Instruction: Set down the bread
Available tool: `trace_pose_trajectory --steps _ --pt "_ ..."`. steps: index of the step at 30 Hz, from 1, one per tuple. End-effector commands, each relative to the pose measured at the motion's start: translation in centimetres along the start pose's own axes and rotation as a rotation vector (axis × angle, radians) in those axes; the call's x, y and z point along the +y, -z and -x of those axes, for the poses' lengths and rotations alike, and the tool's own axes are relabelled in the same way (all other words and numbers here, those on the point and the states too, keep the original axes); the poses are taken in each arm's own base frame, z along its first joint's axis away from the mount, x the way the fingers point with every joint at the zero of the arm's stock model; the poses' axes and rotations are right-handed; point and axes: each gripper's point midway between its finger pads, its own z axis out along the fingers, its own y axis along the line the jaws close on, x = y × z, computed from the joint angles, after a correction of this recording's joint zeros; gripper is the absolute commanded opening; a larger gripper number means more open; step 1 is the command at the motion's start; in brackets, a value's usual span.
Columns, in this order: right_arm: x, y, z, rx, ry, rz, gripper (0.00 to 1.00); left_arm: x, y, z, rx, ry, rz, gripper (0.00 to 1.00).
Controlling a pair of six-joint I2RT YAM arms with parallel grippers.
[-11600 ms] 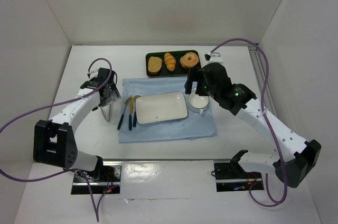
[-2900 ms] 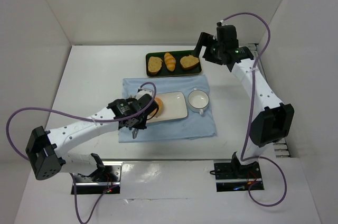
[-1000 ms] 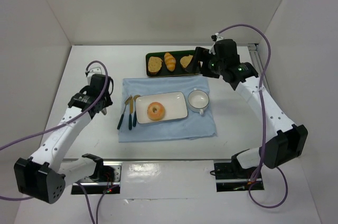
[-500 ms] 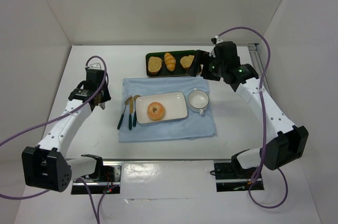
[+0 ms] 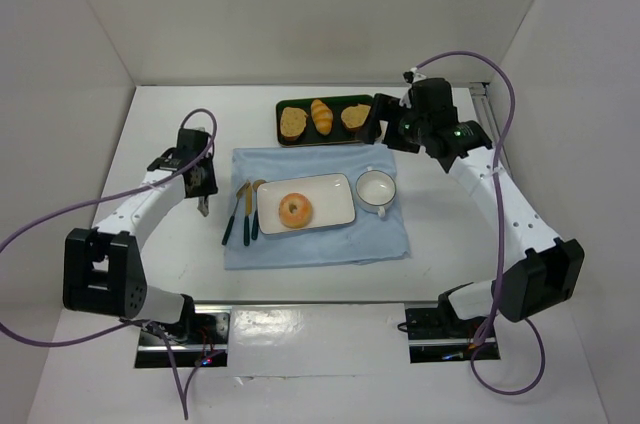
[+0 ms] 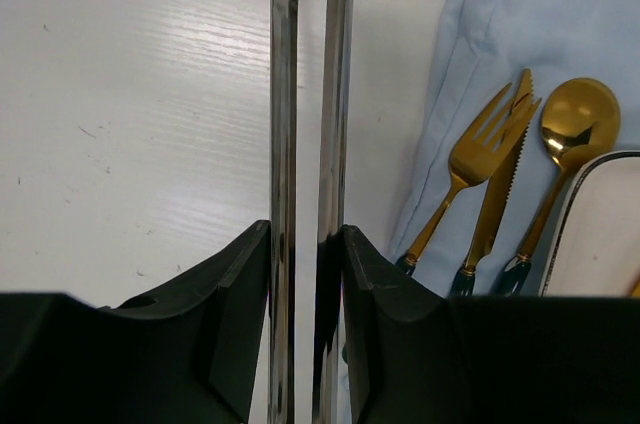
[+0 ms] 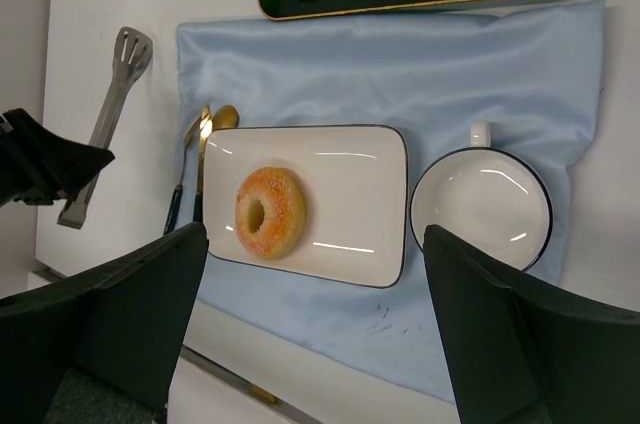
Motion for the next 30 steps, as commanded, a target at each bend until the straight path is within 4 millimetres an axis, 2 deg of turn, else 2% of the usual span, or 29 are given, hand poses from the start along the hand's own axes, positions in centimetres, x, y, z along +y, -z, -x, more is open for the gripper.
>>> trace_pose_trajectory --steps 1,9,14,20,21,23,24,26,27,30 --pt "0.1 1.2 0.6 -0.027 0.006 0.02 0.95 -0.4 -0.4 1.6 -0.028 -0.011 -0.021 0.44" --pt "0.2 1.9 1.3 -0.035 -0.014 0.049 0.95 1.2 -2.6 0.0 0.051 -0.005 0.048 0.44" --pt "0.8 2.3 2.0 -0.049 -0.032 0.071 0.95 1.5 -4.4 -1.5 0.13 -0.005 0.074 0.44" --pt "1.1 3.1 2.7 -0.066 -0.032 0.082 0.95 1.2 -5.7 -0.6 0.158 -0.013 0.093 0.43" --pt "0.8 3.2 2.9 -0.071 -0.037 0.075 0.95 1.0 -5.7 0.2 0.149 -0.011 0.09 0.43" --pt "1.0 3.6 2.8 -0.068 -0.036 0.084 0.95 1.1 -6.5 0.4 0.166 -0.027 0.113 0.43" --pt "0.6 3.6 3.0 -0.073 -0.041 0.077 0.95 0.9 -6.6 1.5 0.15 -0.037 0.108 0.43" --pt "0.7 3.7 2.7 -0.061 -0.034 0.082 0.95 1.3 -7.5 1.2 0.185 -0.06 0.14 0.43" --pt "0.9 3.8 3.0 -0.069 -0.032 0.086 0.95 1.1 -7.6 1.7 0.19 -0.062 0.142 0.43" --pt "0.9 3.8 3.0 -0.069 -0.032 0.086 0.95 1.6 -8.8 1.1 0.231 -0.079 0.183 0.43"
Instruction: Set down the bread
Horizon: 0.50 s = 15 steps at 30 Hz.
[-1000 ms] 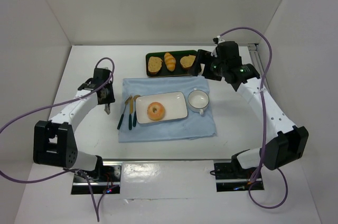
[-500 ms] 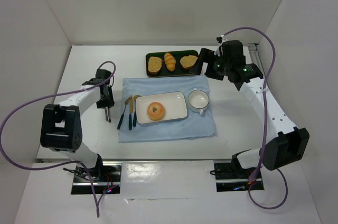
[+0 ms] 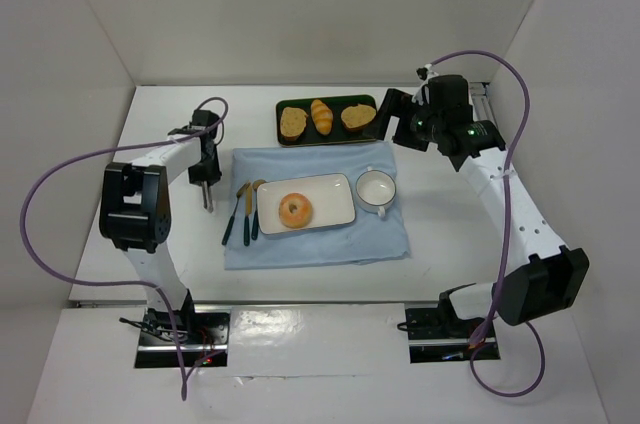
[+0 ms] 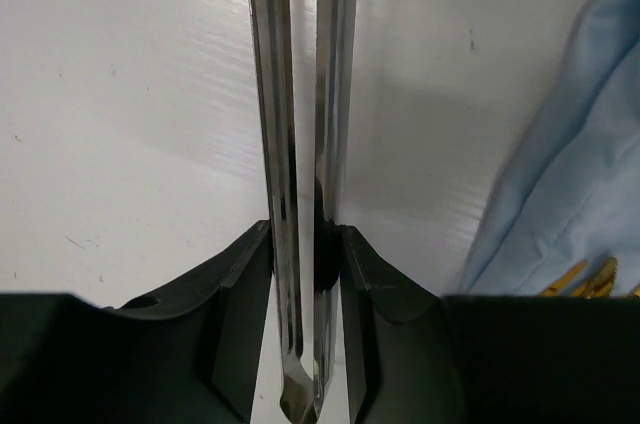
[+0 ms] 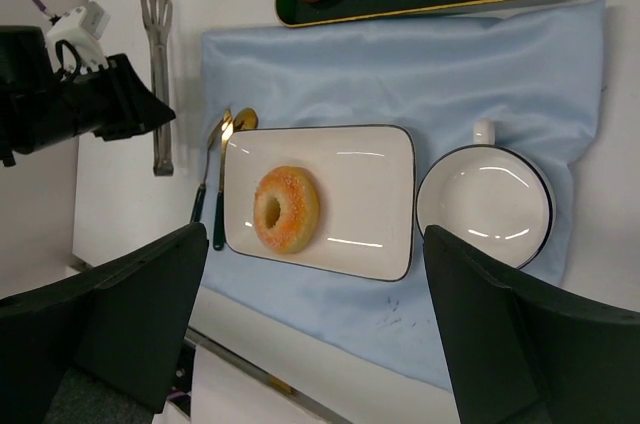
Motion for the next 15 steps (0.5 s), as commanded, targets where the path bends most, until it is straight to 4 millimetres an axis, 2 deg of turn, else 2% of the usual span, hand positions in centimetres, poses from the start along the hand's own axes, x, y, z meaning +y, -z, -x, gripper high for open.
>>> trace_pose_trajectory --steps 1,8,10,12,15 --pt "1.7 2.2 1.7 -0.056 0.02 0.047 0.95 1.0 -1.0 -0.5 0.059 -0.043 0.068 0.43" --pt "1.5 2.4 2.0 -0.061 0.016 0.041 0.95 1.4 -2.2 -2.0 0.107 -0.073 0.116 0.43" --pt "1.5 2.4 2.0 -0.061 0.016 0.041 0.95 2.2 -2.3 -2.4 0.108 -0.072 0.159 0.43" --pt "1.5 2.4 2.0 -0.061 0.016 0.041 0.95 2.3 -2.4 -2.8 0.118 -0.075 0.162 0.44" --pt "1.8 2.4 2.1 -0.065 0.019 0.053 0.95 2.4 -2.4 -2.8 0.114 -0.067 0.174 0.51"
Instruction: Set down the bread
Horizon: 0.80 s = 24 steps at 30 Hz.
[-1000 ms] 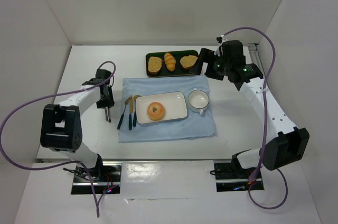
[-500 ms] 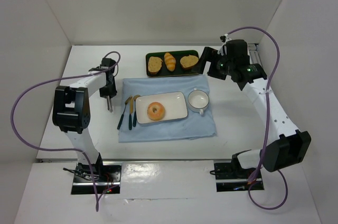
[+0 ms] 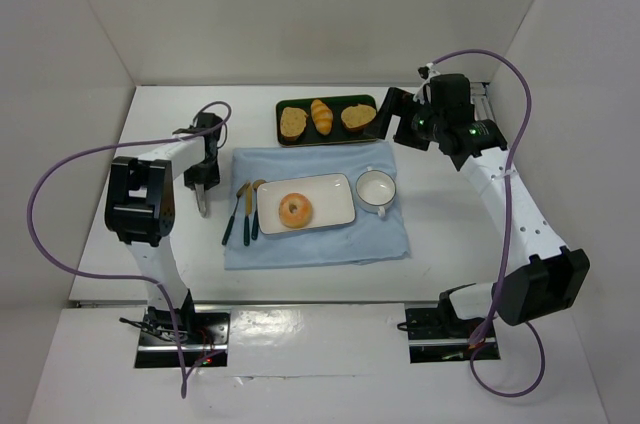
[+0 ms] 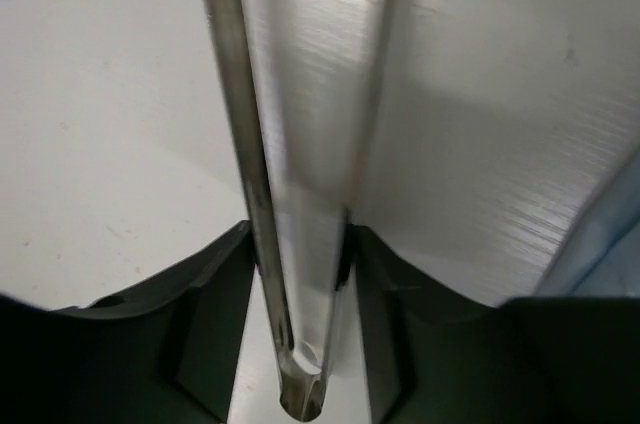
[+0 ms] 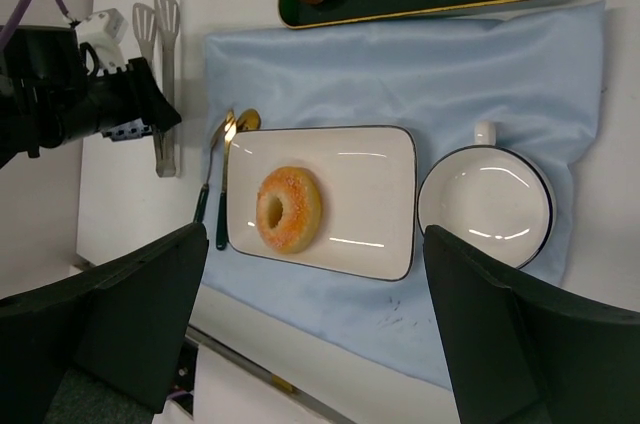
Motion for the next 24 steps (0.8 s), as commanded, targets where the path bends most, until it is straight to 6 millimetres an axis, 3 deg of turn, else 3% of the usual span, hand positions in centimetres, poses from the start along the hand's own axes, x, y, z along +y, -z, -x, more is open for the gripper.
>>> trace_pose_trajectory --steps 1,13,24 --pt "1.9 2.3 2.1 -0.07 0.024 0.054 0.95 0.8 -0.8 -2.1 0.068 -0.036 0.047 0.58" --pt "1.9 2.3 2.1 -0.07 0.024 0.054 0.95 0.9 -1.3 -2.9 0.116 -0.018 0.009 0.71" --pt "2.0 2.1 1.9 -0.065 0.015 0.062 0.95 1.3 -1.6 -3.7 0.16 0.017 -0.037 0.77"
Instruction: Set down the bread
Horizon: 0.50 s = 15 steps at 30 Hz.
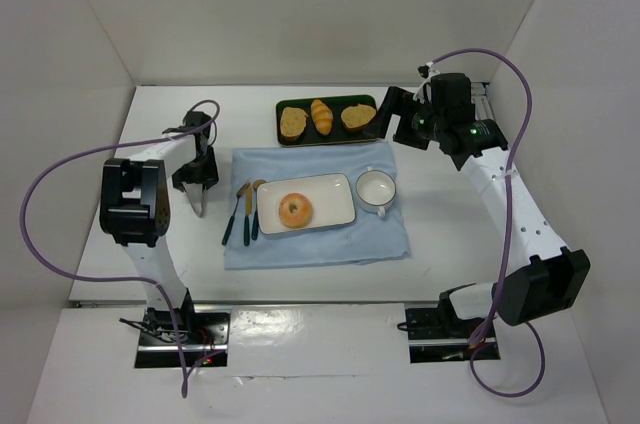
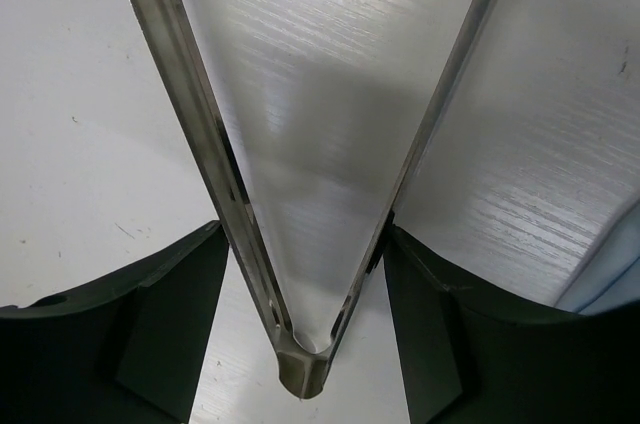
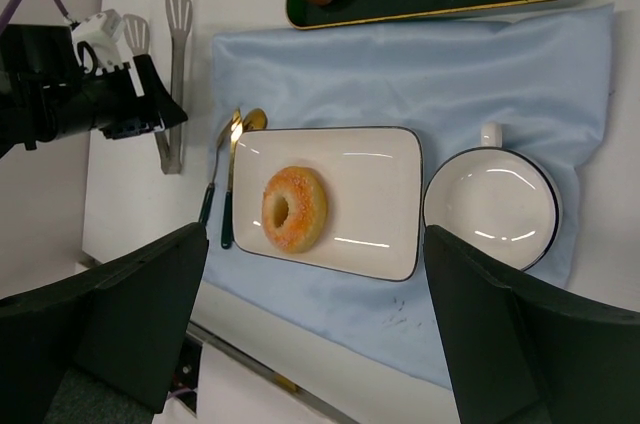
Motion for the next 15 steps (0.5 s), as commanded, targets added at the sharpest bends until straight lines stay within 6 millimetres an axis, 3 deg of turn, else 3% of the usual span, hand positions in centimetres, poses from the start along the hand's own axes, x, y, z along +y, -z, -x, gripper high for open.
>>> trace_pose_trajectory --steps 1,8,15 --pt "1.6 1.9 1.8 -0.065 0.016 0.047 0.95 -0.1 -1.3 -3.8 0.142 -0.032 -0.025 0.77" --pt "1.6 1.9 1.4 -0.059 0.007 0.055 0.95 0.2 -0.3 -3.9 0.127 0.001 -0.027 0.78" --pt "1.1 1.4 0.7 -0.045 0.002 0.047 0.95 0.6 3.1 -1.6 0.032 0.044 -0.069 0.79"
